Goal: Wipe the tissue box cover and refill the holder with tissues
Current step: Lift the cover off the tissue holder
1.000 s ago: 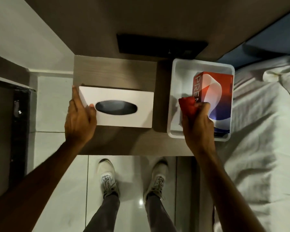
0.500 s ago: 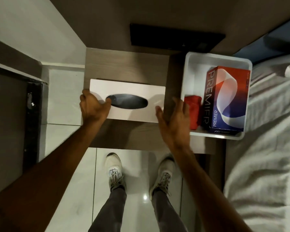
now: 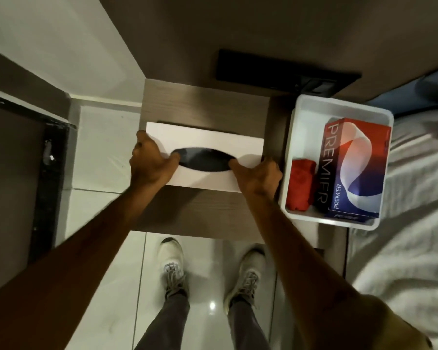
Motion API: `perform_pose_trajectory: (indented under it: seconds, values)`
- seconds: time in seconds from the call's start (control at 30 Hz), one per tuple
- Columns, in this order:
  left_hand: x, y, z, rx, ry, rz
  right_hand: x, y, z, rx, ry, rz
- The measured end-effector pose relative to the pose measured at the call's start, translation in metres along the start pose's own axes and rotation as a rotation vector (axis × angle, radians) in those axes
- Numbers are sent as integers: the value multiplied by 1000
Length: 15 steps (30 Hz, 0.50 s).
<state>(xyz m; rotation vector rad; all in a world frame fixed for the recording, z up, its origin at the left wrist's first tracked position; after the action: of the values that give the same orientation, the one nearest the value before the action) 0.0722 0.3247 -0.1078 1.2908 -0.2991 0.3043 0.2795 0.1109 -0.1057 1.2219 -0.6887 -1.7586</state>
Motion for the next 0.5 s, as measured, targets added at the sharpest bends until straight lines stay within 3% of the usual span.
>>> perform_pose_trajectory:
  seconds: [0.4, 0.5]
  values:
    - [10, 3, -2, -137, -82, 84, 1, -8, 2, -85, -50, -30]
    - [15, 19, 11, -96, -78, 180, -11, 13, 13, -17, 59, -117]
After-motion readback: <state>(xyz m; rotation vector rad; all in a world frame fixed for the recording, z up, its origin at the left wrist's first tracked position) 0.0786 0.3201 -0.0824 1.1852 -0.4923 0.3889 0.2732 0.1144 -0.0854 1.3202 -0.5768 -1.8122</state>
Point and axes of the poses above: each hand's wrist, its own z-axis away from the middle knuckle, its own y-axis out of the back of the hand, x = y × z, the point moved 10 cm from there along -z, towards the middle knuckle, and after that the axes turned 13 degrees about x, right-handed, at the moved point
